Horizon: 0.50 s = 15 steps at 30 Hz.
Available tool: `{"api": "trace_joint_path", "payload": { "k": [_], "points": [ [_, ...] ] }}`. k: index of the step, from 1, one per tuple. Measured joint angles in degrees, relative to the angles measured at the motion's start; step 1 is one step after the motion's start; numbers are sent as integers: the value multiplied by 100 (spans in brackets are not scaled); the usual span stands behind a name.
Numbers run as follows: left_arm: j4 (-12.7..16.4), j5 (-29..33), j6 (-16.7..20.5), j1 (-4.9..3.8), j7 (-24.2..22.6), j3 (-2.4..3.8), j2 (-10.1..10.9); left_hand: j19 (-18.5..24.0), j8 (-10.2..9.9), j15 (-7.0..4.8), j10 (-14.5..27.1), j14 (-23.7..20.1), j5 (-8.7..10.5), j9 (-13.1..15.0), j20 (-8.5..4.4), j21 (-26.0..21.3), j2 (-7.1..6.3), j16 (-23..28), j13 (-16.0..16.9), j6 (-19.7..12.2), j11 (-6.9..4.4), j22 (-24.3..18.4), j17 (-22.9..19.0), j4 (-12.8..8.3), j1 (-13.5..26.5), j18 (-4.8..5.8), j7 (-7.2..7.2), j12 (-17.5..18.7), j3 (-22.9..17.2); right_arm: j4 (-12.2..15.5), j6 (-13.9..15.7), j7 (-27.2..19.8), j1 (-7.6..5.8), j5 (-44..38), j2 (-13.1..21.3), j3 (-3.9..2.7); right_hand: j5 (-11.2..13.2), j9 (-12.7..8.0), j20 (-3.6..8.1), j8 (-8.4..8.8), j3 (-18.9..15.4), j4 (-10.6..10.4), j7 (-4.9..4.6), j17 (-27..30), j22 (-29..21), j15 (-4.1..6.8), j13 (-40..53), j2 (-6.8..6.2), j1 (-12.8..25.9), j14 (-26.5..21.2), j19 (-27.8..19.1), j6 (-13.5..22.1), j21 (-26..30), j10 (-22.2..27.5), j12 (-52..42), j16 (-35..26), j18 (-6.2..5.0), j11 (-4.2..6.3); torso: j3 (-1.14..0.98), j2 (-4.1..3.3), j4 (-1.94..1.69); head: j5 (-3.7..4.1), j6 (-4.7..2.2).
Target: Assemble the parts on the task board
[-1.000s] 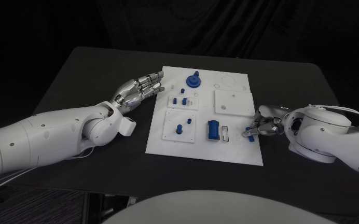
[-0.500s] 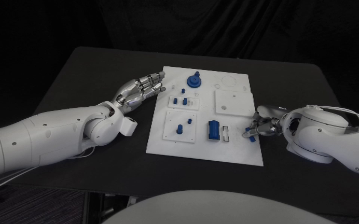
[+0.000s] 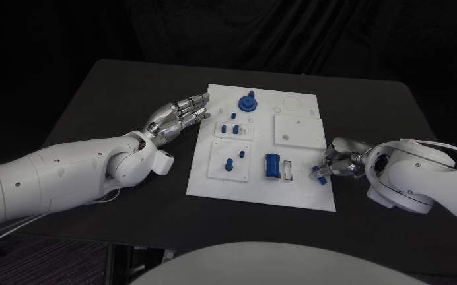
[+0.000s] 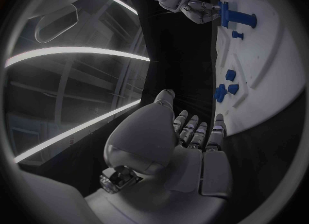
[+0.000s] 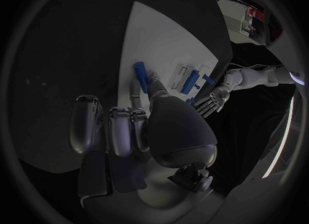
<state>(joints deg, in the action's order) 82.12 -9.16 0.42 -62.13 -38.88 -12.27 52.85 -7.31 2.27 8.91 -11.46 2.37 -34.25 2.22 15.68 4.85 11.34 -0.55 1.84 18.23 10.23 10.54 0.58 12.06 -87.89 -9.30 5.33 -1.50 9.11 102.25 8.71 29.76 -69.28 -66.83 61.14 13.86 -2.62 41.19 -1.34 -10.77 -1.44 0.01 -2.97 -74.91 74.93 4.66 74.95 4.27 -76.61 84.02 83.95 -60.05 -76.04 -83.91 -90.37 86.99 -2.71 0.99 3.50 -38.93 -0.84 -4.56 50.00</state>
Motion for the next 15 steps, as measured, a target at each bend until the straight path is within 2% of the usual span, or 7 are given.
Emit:
{"api": "trace_joint_path", "payload": {
  "k": [1, 2, 3, 7, 12, 15],
  "points": [
    [0, 0, 0, 2, 0, 0, 0, 0, 0, 0, -1, 0, 0, 0, 0, 0, 0, 0, 2, 0, 1, 0, 0, -6, 0, 0, 0, 0, -6, 45, 11, -7, -34, 146, 30, 6, 0, -668, 0, -6, 171, 171, 4, 0, 1, 0, 0, 1, 1, 0, 0, -22, 0, 0, 0, 0, 0, 0, 0, 1, 1, 0, 0],
    [0, 0, 0, 3, 0, 0, 0, 0, 0, 0, -1, 0, 0, 0, 0, 0, 0, 0, 2, 0, 1, 0, 0, -6, 0, 0, 0, 0, -6, 74, 16, -11, -63, 256, 49, 8, 0, -1051, 0, 16, 279, 279, 5, 0, 2, 0, 0, 17, 17, 0, 0, -23, 0, 0, 0, 0, 0, 0, 0, 4, 1, 0, 0],
    [0, 0, 0, 3, 0, 0, 0, 0, 0, 0, -1, 0, 0, 0, 0, 0, 0, 0, 2, 0, 1, 0, 0, -6, 0, 0, 0, 0, -6, 95, 19, -11, -85, 356, 61, 14, 0, -1214, 0, 37, 341, 342, 4, 0, 1, -1, 4, 64, 12, -2, 0, -20, -23, 1, -3, 0, 1, 0, -1, 7, 4, 0, 0],
    [0, 0, 0, 4, 0, 0, 0, 0, 0, 0, -1, 0, 0, 0, 0, 0, 0, 0, 2, 0, 1, 0, 0, -6, 0, 0, 0, 0, -6, 208, 21, -12, -191, 784, 115, 39, 0, -1219, 0, 19, 365, 365, 6, 0, 1, -8, 11, 73, 16, -8, 0, -21, -29, 9, 21, 0, 0, -9, -2, 14, 11, -5, 0],
    [-5, 0, 0, 4, 0, 0, -2, 0, 0, 0, -1, 0, 0, 0, 0, 0, 0, 0, 2, 0, 1, 0, 0, -6, 0, 0, 0, 0, -6, 307, 32, -17, -308, 1140, 129, 29, 1, -1219, 0, 11, 365, 365, 16, 0, 1, -8, 12, 74, 15, -8, 0, -31, -29, 9, 22, 0, 1, -9, 3, 17, 11, -6, 0],
    [-6, 0, 0, 6, 0, 0, -4, 0, 0, 0, -1, 0, 0, 0, 0, 0, 0, 0, 2, 0, 1, 0, 0, -6, 0, 0, 0, 0, -6, 342, 36, -21, -334, 1338, 127, 29, 2, -1219, 0, 11, 392, 393, 16, 0, 1, -9, 15, 97, 39, -8, 0, -31, -29, 9, 22, 0, 1, -9, 7, 14, 10, -10, 0]
  ]
}}
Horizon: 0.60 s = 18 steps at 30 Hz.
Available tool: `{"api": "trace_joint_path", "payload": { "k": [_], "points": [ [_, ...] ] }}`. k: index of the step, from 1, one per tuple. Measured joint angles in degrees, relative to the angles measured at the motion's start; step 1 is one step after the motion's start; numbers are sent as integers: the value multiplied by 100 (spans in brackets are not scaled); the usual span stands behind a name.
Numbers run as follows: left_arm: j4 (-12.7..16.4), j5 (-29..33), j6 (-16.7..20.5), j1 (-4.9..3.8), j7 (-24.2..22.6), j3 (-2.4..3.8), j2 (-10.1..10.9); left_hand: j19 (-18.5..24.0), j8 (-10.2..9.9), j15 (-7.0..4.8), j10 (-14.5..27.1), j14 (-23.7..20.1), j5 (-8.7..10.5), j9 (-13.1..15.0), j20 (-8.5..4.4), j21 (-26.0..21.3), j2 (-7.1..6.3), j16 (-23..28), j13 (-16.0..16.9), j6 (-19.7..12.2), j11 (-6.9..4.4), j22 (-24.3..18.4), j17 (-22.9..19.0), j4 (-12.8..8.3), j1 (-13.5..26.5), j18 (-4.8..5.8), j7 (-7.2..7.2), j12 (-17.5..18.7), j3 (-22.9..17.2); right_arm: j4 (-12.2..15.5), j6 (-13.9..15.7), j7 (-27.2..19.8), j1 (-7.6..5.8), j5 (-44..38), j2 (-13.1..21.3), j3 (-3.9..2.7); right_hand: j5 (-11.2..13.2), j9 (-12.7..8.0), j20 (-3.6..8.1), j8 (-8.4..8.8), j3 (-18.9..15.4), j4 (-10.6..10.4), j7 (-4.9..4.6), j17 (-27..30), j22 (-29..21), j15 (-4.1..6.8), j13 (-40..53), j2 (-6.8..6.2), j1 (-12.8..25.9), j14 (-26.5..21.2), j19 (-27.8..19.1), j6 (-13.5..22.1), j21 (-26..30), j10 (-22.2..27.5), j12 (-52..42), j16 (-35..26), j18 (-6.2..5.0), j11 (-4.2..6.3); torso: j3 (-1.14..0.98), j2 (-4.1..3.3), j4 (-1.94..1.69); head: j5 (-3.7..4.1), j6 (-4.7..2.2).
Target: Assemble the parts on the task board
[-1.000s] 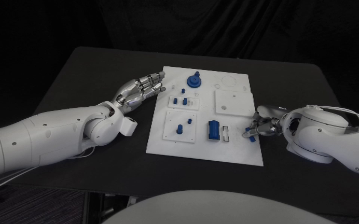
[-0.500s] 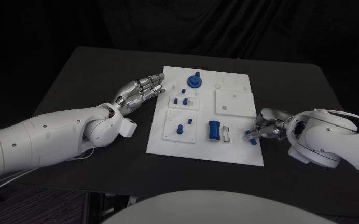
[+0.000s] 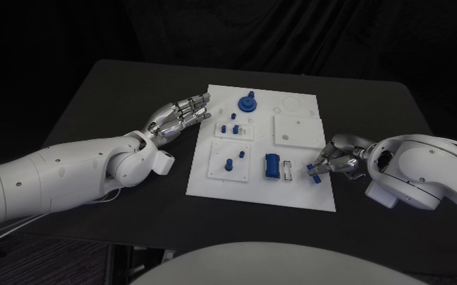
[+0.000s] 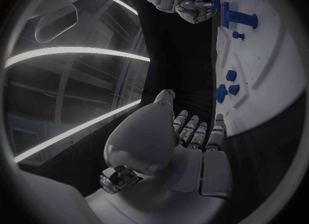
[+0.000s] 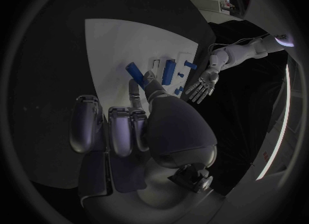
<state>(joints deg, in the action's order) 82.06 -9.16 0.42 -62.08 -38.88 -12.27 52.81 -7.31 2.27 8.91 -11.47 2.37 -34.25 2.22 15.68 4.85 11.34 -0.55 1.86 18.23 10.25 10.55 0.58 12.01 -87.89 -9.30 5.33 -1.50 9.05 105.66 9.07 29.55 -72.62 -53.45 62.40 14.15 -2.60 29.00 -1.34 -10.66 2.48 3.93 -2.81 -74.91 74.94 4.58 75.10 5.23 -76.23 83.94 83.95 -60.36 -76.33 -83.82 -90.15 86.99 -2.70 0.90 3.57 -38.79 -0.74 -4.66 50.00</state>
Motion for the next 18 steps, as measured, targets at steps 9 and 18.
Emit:
{"api": "trace_joint_path", "payload": {
  "k": [9, 18],
  "points": [
    [-11, 0, -1, 2, 0, 0, -9, 0, 0, 0, 0, 0, 0, 0, 0, 0, 0, 0, -1, 0, 0, 0, 0, 0, 0, 0, 0, 0, 0, -62, 12, -10, -23, 455, -103, 3, 4, -43, 0, 2, 24, 18, -21, 0, -1, 0, -1, 48, 48, 0, 0, -21, 0, 0, 0, 0, 1, 0, 3, -20, -10, 8, 0],
    [-18, 0, -3, 4, 0, 0, -16, 0, 0, 0, 0, 0, 0, 0, 0, 0, 0, 0, -1, 0, 0, 0, 0, 0, 0, 0, 0, 0, 0, -202, 86, -9, -28, 853, -193, 3, 22, -93, 0, 20, 78, 9, -21, 0, -1, -1, -2, 131, 131, 0, 0, -21, -27, 1, -9, 0, 1, 0, -3, -33, -17, 23, 0]
  ]
}}
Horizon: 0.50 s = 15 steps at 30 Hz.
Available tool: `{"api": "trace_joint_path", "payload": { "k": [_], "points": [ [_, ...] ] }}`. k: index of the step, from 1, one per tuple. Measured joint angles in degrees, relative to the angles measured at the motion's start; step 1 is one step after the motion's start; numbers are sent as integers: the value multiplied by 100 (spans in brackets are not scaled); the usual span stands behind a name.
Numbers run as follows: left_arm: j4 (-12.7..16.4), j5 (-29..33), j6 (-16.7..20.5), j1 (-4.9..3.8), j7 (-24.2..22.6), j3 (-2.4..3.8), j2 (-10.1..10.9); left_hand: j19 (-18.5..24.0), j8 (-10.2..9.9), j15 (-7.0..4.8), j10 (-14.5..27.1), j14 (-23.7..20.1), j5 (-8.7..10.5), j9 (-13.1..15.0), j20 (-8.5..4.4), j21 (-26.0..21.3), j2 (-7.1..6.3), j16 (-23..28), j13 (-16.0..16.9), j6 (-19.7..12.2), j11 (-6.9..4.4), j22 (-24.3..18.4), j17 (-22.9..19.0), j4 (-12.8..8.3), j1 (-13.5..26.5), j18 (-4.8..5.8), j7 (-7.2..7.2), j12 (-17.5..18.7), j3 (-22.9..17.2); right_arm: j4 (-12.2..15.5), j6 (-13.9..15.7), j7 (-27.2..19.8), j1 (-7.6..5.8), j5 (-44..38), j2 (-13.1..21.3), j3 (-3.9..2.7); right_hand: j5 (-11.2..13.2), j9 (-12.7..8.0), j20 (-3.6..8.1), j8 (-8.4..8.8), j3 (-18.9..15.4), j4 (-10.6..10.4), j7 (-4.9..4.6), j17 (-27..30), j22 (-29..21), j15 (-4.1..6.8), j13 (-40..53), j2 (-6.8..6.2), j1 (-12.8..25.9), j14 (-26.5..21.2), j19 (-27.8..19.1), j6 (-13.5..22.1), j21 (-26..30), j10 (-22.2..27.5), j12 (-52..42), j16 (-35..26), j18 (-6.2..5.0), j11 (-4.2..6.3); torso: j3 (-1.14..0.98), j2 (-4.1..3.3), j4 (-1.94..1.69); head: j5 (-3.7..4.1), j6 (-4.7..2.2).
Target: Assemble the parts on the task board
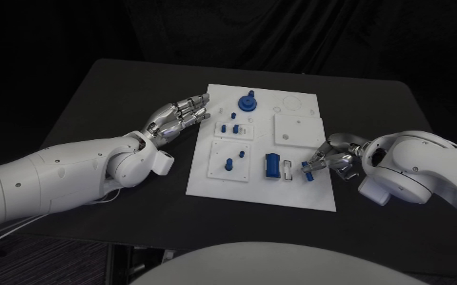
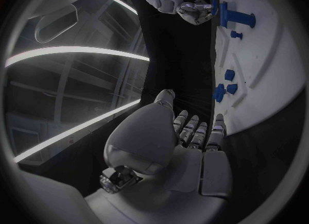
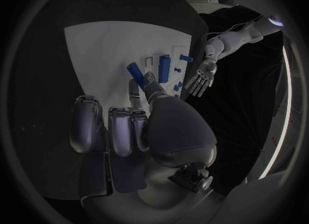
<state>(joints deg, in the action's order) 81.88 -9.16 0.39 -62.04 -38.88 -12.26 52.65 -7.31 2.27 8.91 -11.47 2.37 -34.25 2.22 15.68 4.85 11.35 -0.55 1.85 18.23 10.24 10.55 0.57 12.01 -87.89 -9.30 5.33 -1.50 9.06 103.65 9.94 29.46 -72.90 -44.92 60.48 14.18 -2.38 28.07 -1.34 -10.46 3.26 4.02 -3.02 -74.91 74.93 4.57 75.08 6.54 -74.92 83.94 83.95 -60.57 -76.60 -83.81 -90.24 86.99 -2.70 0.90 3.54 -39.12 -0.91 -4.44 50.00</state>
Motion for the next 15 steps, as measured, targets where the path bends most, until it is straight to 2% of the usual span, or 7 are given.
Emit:
{"api": "trace_joint_path", "payload": {
  "k": [4, 15],
  "points": [
    [-1, 0, -1, 0, 0, 0, -8, 0, 0, 0, 0, 0, 0, 0, 0, 0, 0, 0, 0, 0, 0, 0, 0, 0, 0, 0, 0, 0, 0, -74, 81, 26, 0, 320, -94, 0, -24, -33, 0, 16, 29, -29, 0, 0, 0, 0, -1, 36, 98, 0, 0, 0, 0, 0, -13, 0, 0, 0, -1, 0, 1, 3, 0],
    [2, 0, -2, 1, 0, 0, -14, 0, 0, 0, 0, 0, 0, 0, 0, 0, 0, 0, -1, 0, 0, 0, 0, 0, 0, 0, 0, -22, 0, -289, 283, 201, -1, 931, -361, 0, -27, -60, 0, 17, 23, -71, -9, 0, -1, 1, -14, -36, 318, 0, 0, -33, 10, 0, -4, 0, 0, 0, -3, 9, 11, 9, 0]
  ]
}}
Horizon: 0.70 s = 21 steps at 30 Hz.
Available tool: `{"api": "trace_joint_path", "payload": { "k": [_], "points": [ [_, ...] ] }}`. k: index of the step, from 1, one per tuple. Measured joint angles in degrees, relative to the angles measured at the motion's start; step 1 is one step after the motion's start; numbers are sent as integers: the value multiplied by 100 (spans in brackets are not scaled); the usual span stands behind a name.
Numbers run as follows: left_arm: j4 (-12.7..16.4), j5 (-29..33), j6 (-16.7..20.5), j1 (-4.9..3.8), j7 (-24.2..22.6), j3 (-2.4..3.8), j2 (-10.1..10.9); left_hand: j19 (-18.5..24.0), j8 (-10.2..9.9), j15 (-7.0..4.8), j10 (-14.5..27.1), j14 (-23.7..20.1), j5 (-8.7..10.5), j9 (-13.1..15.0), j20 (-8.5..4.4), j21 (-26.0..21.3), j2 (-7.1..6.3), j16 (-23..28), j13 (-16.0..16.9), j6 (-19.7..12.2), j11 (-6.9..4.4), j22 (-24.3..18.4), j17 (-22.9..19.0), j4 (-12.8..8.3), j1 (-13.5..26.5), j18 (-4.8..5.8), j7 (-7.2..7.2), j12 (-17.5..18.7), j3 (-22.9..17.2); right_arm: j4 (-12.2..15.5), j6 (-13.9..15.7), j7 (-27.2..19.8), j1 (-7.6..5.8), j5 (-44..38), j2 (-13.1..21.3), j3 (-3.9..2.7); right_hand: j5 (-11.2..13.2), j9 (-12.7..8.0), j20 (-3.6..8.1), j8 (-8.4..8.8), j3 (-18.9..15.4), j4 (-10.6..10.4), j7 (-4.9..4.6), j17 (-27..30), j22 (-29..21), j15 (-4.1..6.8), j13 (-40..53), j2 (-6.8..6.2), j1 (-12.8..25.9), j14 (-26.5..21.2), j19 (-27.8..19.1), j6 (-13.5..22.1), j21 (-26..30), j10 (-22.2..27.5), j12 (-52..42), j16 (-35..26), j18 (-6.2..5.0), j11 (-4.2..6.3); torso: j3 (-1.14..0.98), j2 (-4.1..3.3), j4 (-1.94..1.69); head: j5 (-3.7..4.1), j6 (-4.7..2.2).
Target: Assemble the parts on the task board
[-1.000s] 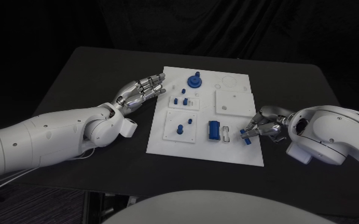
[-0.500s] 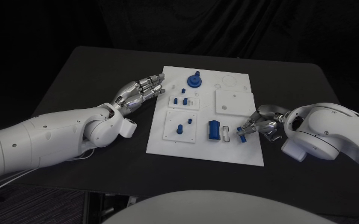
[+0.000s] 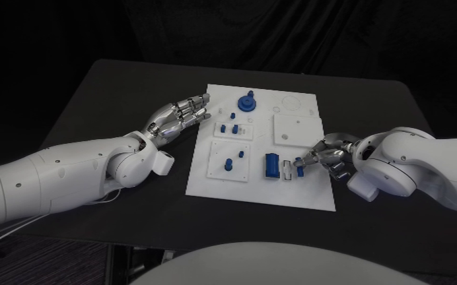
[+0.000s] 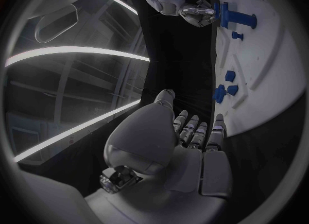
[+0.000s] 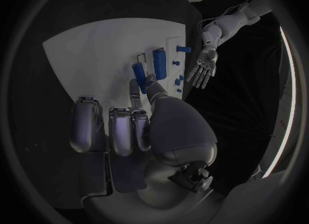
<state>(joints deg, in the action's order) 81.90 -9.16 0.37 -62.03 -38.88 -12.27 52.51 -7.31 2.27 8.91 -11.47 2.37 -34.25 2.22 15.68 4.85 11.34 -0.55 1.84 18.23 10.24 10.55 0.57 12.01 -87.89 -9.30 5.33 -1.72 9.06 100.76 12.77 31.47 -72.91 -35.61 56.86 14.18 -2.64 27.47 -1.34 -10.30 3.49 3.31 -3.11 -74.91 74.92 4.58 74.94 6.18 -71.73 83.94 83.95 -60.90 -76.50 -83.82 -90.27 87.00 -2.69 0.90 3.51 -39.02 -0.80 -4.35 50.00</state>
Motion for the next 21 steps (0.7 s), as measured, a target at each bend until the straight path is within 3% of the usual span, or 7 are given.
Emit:
{"api": "trace_joint_path", "payload": {
  "k": [21],
  "points": [
    [-16, 0, -9, 1, 0, 1, -32, 0, 0, 21, 0, -21, 0, 0, 0, 0, 0, 0, -1, 0, 0, 0, 0, 0, 0, 0, 0, 0, 0, -100, 30, 283, 0, 413, -244, 1, 0, -23, 0, 27, -16, -16, -1, 0, -1, 0, 2, -6, 113, 0, 0, 2, 84, -1, 1, 0, 0, 1, 3, 1, -3, 5, 0]
  ]
}}
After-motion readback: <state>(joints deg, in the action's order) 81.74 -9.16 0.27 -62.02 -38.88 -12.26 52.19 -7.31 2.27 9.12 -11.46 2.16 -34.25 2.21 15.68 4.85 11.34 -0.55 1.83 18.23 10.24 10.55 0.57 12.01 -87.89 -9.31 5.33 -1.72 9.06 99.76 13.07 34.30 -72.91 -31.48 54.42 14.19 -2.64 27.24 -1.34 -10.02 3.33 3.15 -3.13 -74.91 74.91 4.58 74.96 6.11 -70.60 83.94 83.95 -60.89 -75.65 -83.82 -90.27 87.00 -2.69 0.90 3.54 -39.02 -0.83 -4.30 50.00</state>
